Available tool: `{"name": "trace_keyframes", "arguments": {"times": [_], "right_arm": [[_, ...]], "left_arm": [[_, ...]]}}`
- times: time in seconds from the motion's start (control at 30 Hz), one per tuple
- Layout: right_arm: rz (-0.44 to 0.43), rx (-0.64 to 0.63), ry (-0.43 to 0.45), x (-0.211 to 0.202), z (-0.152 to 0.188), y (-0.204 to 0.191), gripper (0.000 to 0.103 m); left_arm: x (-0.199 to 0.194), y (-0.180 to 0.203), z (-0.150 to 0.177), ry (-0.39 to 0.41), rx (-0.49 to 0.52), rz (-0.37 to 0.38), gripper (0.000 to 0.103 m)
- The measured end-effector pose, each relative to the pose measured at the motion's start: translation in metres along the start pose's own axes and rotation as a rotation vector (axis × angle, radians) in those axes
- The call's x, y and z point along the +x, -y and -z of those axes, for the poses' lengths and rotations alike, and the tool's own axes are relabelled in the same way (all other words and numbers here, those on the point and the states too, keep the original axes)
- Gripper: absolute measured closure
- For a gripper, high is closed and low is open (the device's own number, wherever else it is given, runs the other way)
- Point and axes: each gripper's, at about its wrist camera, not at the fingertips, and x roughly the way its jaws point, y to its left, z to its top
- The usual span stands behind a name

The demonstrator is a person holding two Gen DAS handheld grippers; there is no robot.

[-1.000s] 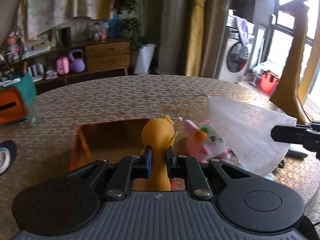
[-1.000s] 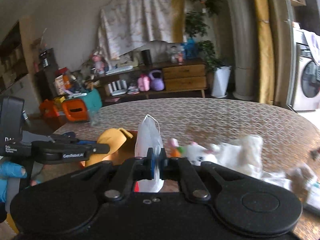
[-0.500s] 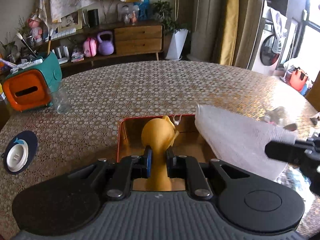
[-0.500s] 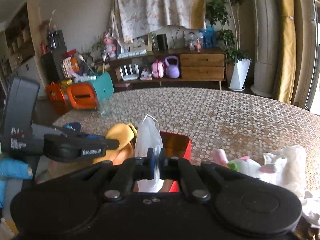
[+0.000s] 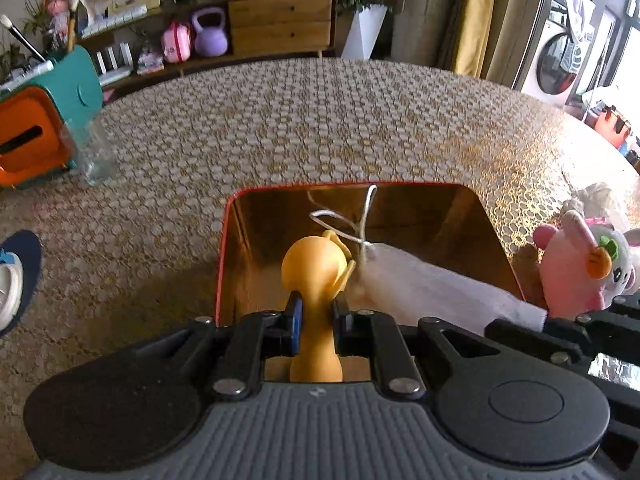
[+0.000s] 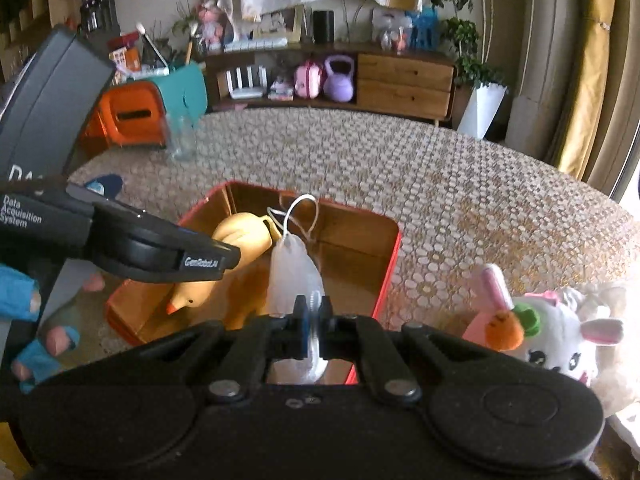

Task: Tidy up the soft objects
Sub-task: 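Lower the yellow toy and bag into the tin and open both tools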

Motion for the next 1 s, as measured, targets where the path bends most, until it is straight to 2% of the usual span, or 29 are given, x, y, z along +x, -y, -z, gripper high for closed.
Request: {"name": "trace_keyframes", "arguments": {"times": [0.13, 0.4, 0.47, 0.6, 0.87, 1.0], "right_arm": [[-0.014, -0.016, -0.022, 0.006, 0.001, -0.002, 0.097], [-0.045, -0.016, -0.046, 0.010, 0.003, -0.003, 0.084], [-0.054, -0.011, -0.043, 0.008, 0.004, -0.003, 0.083], [-0.072, -0.011, -0.036, 0.003, 0.005, -0.003, 0.073], [-0.076, 0.011, -0.003, -0.018, 0.008, 0.000, 0.064], [-0.077, 0.024, 0.022, -0.030, 0.007, 0.004, 0.059]], "left_arm": [[0.007, 0.001, 0.001, -0.023, -0.001, 0.004, 0.088], [0.012, 0.002, 0.002, -0.040, -0.003, 0.009, 0.085], [0.011, 0.004, 0.001, -0.040, 0.000, 0.004, 0.085], [0.008, 0.004, 0.003, -0.037, 0.000, 0.008, 0.084], [-0.002, 0.003, 0.008, -0.028, -0.015, -0.001, 0.083], [-0.014, 0.006, 0.011, 0.011, 0.009, -0.003, 0.069]]}}
